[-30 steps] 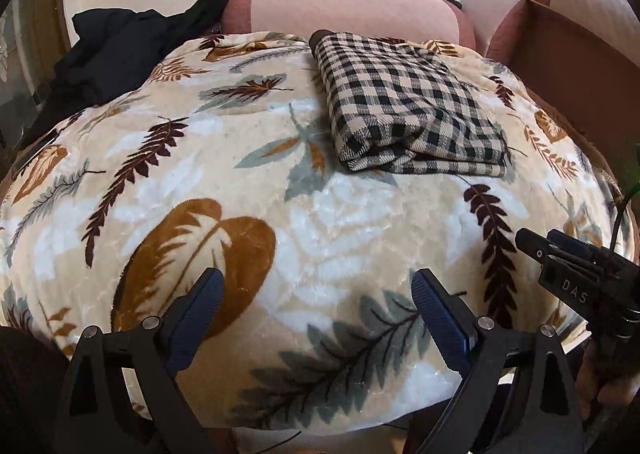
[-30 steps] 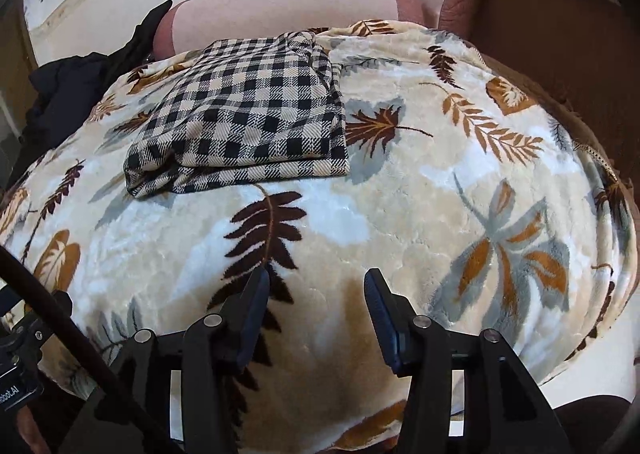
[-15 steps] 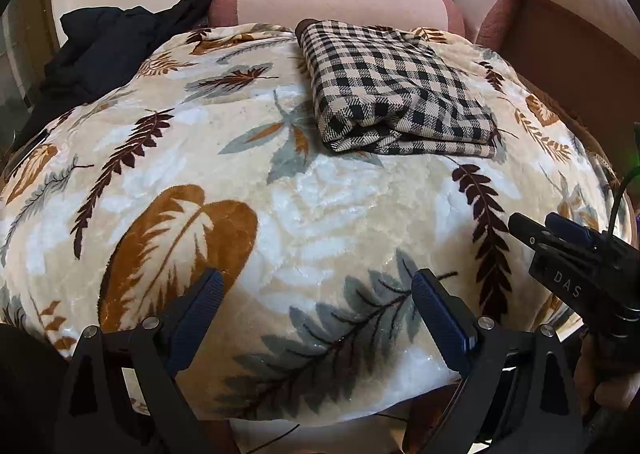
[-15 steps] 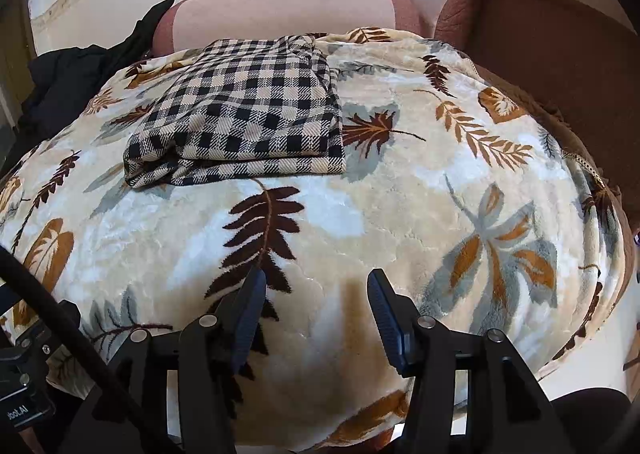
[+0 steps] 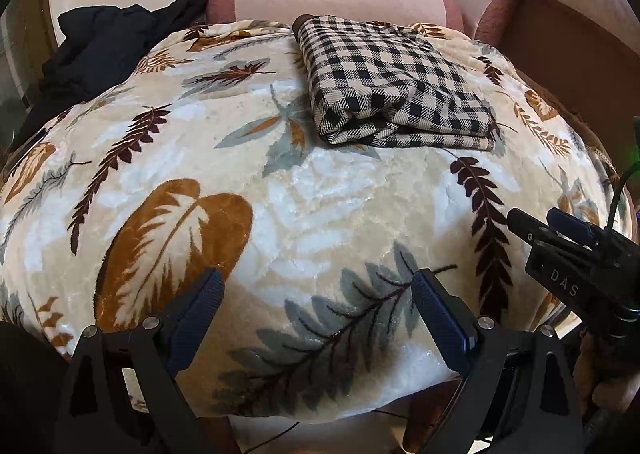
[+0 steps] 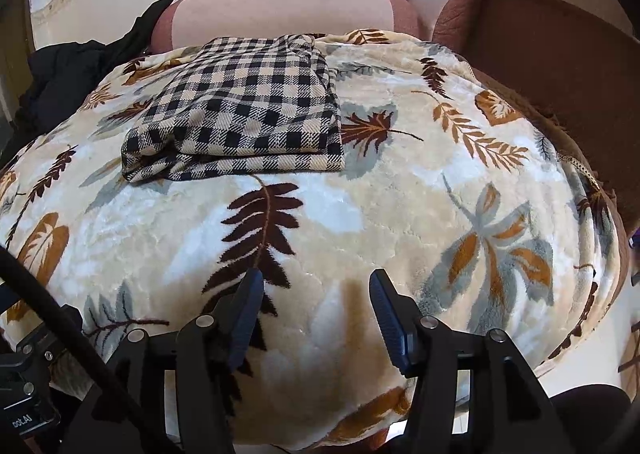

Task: Fold large clothes

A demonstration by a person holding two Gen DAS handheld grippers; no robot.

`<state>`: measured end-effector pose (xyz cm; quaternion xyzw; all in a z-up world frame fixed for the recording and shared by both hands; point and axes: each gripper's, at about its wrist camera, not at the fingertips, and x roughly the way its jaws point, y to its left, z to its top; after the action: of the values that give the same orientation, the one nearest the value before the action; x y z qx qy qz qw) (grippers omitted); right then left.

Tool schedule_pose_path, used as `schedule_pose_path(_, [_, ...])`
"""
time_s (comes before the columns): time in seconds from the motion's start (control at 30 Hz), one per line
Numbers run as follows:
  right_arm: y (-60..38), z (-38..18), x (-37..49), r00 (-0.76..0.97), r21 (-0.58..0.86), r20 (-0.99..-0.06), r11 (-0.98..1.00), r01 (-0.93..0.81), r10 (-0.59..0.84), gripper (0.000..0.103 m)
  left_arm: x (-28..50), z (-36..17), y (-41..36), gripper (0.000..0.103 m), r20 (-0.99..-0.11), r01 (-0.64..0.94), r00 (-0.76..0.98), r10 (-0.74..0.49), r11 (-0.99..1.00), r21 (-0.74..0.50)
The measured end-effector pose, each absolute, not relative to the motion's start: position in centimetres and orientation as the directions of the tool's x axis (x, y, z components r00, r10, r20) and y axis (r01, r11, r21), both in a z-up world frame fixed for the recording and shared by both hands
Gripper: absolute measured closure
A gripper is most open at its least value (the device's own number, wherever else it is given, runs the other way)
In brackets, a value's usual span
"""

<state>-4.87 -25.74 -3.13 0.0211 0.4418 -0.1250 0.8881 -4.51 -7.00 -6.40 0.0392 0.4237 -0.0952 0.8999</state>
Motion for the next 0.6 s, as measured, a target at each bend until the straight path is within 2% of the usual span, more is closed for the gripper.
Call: schedule_pose_path(0.6, [-25.64,-2.92,-4.87,0.593,-0.089,-0.773,0.965,0.248,-0.224,0.04,-4.63,-6.59,-7.09,0.009,-0.776,0.214,0.614,-0.145,0.977,-0.013])
